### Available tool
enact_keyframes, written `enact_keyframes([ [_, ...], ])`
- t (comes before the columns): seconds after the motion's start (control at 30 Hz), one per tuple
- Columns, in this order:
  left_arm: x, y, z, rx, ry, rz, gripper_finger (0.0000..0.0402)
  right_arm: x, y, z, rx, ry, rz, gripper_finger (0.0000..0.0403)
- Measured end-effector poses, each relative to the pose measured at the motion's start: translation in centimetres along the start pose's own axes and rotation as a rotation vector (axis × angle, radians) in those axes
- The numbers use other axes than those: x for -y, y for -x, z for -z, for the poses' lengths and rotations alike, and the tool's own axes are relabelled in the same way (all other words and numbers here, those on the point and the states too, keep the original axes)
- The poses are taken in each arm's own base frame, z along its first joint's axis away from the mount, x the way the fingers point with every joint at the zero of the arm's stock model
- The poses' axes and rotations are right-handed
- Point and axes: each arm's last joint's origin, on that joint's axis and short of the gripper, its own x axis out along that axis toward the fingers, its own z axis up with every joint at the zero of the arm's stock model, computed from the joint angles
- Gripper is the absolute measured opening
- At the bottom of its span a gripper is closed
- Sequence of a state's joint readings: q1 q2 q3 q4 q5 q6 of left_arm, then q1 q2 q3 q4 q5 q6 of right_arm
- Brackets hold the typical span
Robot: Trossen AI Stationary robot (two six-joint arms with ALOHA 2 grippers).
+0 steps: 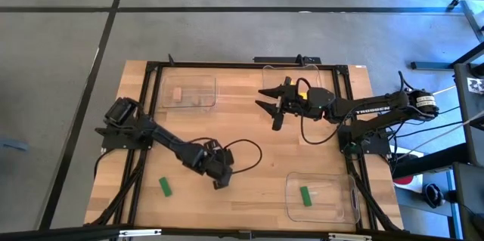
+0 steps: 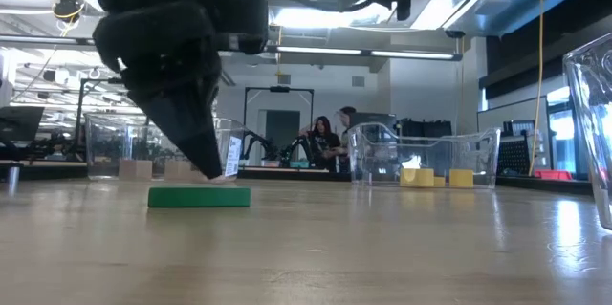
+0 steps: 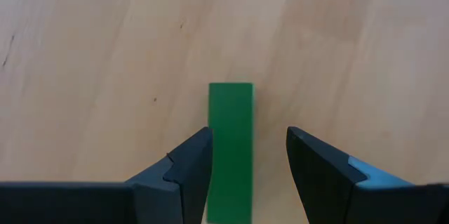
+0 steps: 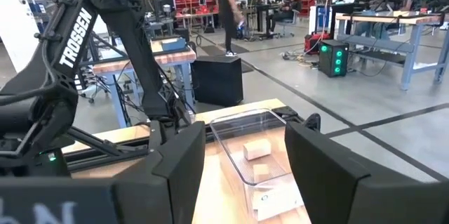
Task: Sort & place blocks by color
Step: Put the top green block into the bottom transparent bin
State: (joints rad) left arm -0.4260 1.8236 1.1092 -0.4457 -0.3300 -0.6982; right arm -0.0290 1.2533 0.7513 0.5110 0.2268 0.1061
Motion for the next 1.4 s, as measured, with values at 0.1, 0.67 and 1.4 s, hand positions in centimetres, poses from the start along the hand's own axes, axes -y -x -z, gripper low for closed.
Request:
enact_keyframes([
  [0.1,-0.5,-0.3,0.0,-0.011,-0.023,-0.014,0.0174,0.0,0.0,0.2,-0.016,-0.002,0.002,0.02],
  [0.67,-2.9,-2.0,0.6,-0.097,-0.055,0.044,0.0172,0.0,0.0,0.3,-0.025,-0.018,0.003,0.02],
  [1.4,-7.2,3.4,-0.7,-0.073,-0.145,0.042,0.009,0.0,0.0,0.3,-0.036,-0.087,0.005,0.02],
])
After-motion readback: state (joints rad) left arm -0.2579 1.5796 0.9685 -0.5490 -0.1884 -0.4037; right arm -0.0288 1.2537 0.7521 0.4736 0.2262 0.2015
